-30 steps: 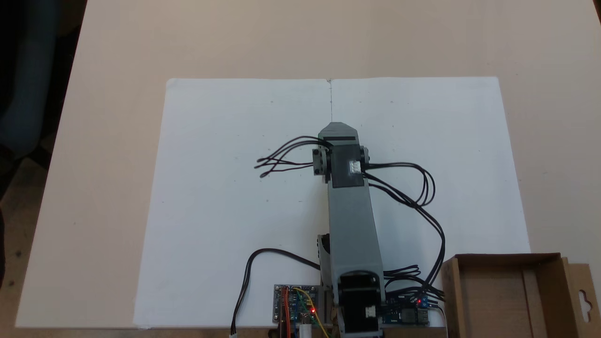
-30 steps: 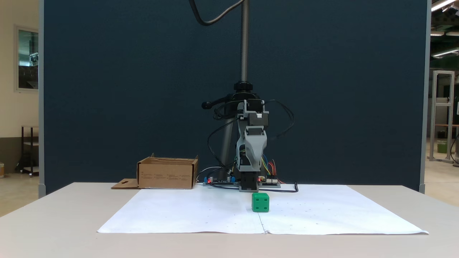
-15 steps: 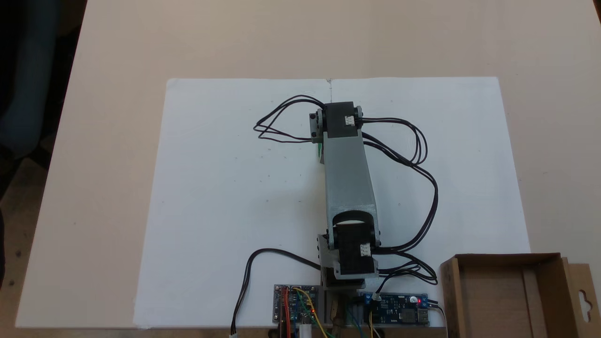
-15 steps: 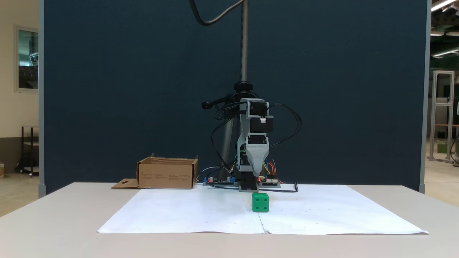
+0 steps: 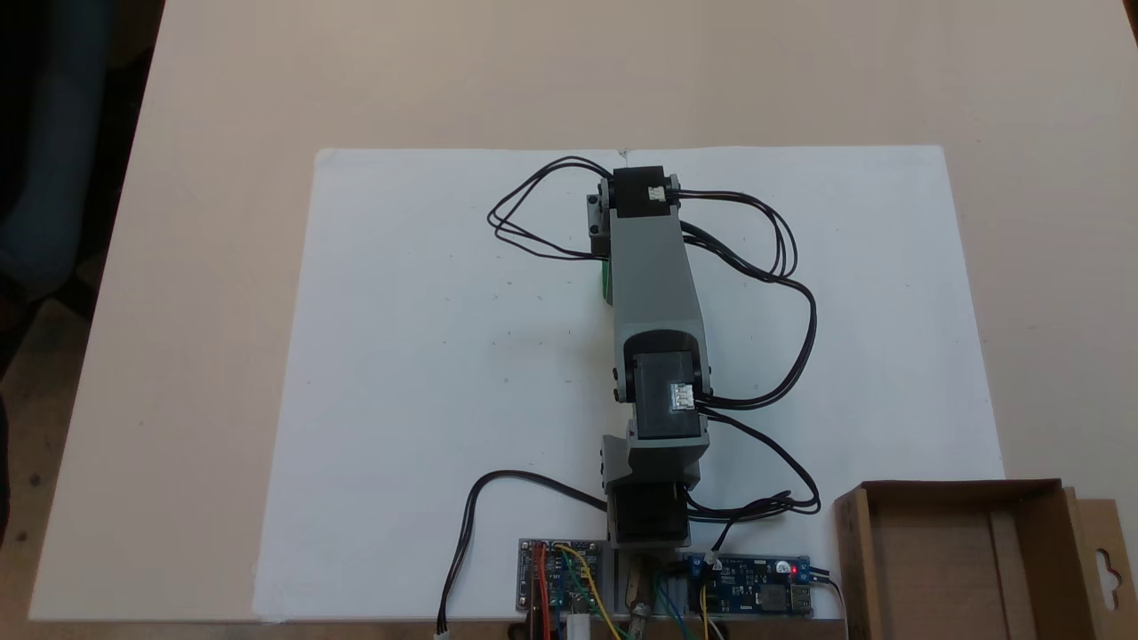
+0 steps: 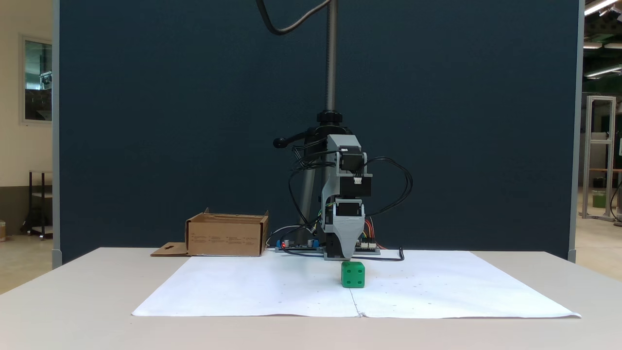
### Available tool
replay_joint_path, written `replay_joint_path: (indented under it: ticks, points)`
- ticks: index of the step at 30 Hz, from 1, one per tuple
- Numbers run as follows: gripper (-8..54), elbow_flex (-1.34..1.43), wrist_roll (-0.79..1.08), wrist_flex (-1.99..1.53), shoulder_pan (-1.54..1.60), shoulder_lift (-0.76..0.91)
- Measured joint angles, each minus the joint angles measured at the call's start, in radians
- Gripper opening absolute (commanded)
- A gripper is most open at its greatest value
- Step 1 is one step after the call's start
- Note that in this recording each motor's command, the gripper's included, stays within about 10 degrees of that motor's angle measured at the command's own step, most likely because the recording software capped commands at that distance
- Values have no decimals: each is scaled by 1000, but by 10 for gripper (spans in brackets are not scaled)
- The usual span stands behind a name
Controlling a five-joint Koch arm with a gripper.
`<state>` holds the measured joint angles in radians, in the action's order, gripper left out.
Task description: Grasp a green dice and put it in the bin.
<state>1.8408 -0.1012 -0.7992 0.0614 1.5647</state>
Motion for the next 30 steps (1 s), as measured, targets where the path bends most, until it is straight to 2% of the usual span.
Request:
replay_joint_path:
  ticks: [30]
  points:
    - [413, -2, -35, 100, 8, -193]
